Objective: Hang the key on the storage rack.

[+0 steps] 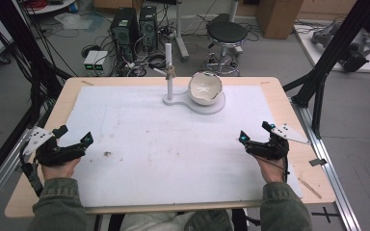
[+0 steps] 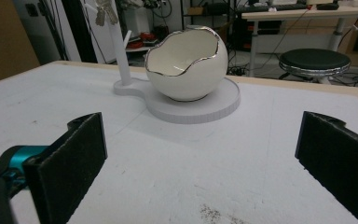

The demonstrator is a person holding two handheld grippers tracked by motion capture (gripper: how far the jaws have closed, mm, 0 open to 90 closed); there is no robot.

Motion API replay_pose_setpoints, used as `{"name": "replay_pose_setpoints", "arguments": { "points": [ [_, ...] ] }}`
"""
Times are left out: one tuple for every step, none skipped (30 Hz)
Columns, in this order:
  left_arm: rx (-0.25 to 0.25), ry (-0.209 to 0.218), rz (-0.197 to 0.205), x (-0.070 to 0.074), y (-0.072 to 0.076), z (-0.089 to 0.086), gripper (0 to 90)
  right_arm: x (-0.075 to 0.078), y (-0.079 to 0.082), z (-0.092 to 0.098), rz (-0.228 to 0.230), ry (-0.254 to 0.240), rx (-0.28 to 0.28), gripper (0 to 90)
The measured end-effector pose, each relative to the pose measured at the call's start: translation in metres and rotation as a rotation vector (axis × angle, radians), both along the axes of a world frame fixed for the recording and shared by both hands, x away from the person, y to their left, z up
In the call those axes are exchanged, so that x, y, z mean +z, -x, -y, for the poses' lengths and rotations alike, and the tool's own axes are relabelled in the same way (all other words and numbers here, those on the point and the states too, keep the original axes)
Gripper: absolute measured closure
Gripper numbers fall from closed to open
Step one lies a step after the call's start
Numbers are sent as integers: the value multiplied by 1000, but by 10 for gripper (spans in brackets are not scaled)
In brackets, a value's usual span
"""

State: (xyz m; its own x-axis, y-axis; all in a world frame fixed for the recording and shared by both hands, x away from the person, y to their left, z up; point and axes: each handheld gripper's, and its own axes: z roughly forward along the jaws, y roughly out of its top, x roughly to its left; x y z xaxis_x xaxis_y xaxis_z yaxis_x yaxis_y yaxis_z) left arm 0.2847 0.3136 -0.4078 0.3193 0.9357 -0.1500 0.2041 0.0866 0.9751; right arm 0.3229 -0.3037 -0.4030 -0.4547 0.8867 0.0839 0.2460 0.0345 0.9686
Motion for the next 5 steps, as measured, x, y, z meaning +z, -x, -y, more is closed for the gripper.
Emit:
{"name": "replay_pose_setpoints", "arguments": {
  "points": [
    [2, 6, 1, 0, 0, -1, 17, 0, 0, 0, 1, 3, 1, 9],
    [3, 5, 2, 0, 0, -2, 17, 0, 0, 0, 1, 5, 1, 9],
    [4, 9, 5, 0, 0, -2, 17, 0, -1, 0, 1, 6, -2, 9],
    [1, 12, 6, 0, 0, -2, 17, 0, 0, 0, -1, 6, -3, 9],
    [-3, 17, 5, 0, -1, -2, 16, 0, 0, -1, -3, 5, -3, 9]
  ]
}}
